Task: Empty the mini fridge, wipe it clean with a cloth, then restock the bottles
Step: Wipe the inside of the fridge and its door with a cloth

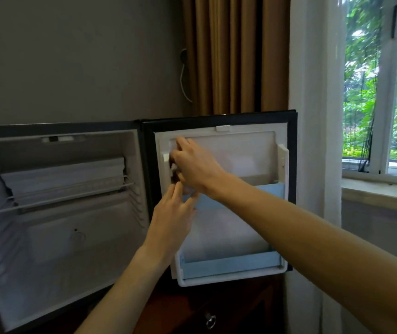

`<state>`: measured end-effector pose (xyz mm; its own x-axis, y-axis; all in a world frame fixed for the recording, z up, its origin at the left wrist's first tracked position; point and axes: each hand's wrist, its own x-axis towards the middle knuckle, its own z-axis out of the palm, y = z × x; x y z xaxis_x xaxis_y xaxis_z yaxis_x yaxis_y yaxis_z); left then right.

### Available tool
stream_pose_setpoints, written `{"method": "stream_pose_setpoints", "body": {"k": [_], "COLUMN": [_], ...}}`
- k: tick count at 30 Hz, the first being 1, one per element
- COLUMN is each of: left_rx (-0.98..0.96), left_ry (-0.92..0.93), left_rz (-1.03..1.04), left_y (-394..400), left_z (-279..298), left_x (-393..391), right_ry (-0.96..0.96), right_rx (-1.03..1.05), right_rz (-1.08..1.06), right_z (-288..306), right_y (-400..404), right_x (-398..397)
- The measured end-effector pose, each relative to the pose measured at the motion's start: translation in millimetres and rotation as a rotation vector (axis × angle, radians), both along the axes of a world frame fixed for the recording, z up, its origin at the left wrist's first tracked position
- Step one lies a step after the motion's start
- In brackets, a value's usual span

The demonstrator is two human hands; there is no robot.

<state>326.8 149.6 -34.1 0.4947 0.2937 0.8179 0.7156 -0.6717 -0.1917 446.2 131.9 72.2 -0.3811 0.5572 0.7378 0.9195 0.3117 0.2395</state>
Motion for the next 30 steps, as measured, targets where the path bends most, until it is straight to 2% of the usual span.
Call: {"method": "stream_pose_setpoints", "body": {"k": [6, 13, 16, 21, 27, 30], "left_rx": [0.02, 0.001, 0.002, -0.007, 0.039, 0.062], "left_ry": [0.029, 0.015, 0.014, -0.011, 0.005, 0.018], "left_rz": [-0.014, -0.038, -0.05, -0.047, -0.032, -0.04], "left_y": [-4, -4, -5, -5, -1, -1], "left_z": [4, 4, 5, 1, 0, 0], "left_x": [-5, -9, -9, -6, -5, -8], "right_ry": [-0.03, 0.117, 0.148, 0.14, 0.082, 0.085], "right_rx": [-0.045, -0.026, -0.011, 0.003, 0.001, -0.007], "right_rz": [-0.062, -0.255, -0.3, -0.235, -0.024, -0.033], "right_z": [-8, -27, -28, -17, -1, 4], "right_y": [-17, -64, -68, -47, -7, -2], "right_x": [40, 132, 144, 102, 2, -12]}}
